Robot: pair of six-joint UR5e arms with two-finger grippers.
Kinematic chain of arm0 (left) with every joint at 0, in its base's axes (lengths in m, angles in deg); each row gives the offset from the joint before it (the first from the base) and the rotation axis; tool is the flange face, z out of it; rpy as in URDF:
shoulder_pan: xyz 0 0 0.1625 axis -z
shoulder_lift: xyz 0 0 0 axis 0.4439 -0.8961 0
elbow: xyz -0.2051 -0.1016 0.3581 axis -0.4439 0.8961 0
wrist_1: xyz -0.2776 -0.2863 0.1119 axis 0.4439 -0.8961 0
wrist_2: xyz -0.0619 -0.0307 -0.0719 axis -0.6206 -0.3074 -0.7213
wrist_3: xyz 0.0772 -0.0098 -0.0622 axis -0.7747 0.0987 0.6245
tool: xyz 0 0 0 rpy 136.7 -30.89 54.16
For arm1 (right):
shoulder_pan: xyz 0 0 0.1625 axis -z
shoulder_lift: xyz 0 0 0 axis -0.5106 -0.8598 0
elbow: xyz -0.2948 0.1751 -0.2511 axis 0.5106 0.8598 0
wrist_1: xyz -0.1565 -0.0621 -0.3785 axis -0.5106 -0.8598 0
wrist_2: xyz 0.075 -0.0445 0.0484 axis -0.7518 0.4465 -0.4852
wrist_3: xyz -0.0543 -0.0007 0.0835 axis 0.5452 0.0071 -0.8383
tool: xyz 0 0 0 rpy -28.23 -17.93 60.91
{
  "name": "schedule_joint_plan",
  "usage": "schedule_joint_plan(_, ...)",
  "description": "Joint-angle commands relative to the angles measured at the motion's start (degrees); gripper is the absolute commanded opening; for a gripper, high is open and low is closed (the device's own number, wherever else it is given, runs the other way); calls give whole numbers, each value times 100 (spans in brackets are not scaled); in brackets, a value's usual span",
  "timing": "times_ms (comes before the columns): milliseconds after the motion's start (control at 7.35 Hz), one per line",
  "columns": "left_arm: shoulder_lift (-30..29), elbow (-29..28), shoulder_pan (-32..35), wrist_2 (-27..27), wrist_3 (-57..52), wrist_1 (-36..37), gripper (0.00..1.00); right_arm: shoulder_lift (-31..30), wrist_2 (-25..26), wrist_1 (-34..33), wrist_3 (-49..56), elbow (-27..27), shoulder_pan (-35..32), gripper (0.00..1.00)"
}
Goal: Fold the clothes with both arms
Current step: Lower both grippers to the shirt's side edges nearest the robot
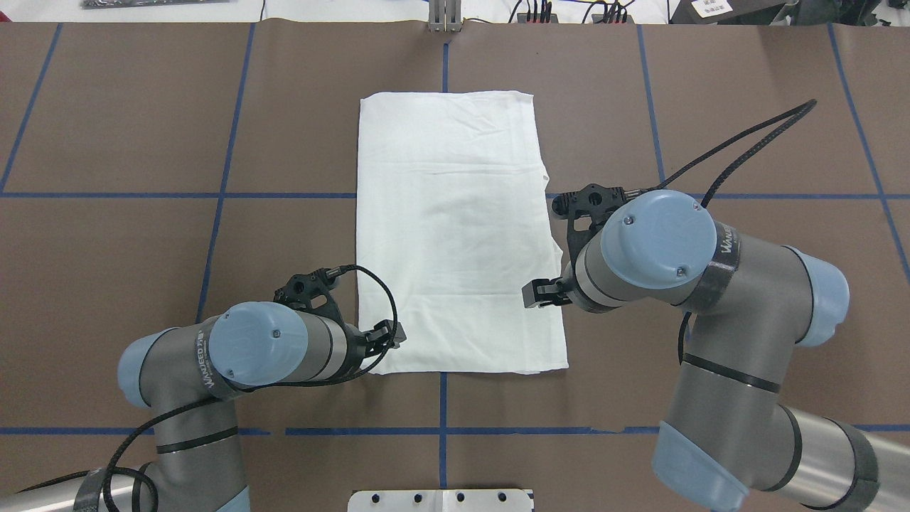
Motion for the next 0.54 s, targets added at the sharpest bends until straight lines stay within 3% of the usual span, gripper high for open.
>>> schedule_joint_plan(0, -4, -121, -6, 68, -10, -23, 89, -9, 3, 0, 0, 13, -9, 100)
schedule_joint_plan(136, -13, -139, -15, 59, -10, -32, 87, -9, 3, 0, 0, 13, -18, 100)
schedule_joint_plan(408, -66, -148, -15, 50, -10, -32, 68, -9, 3, 0, 0, 22, -44, 100)
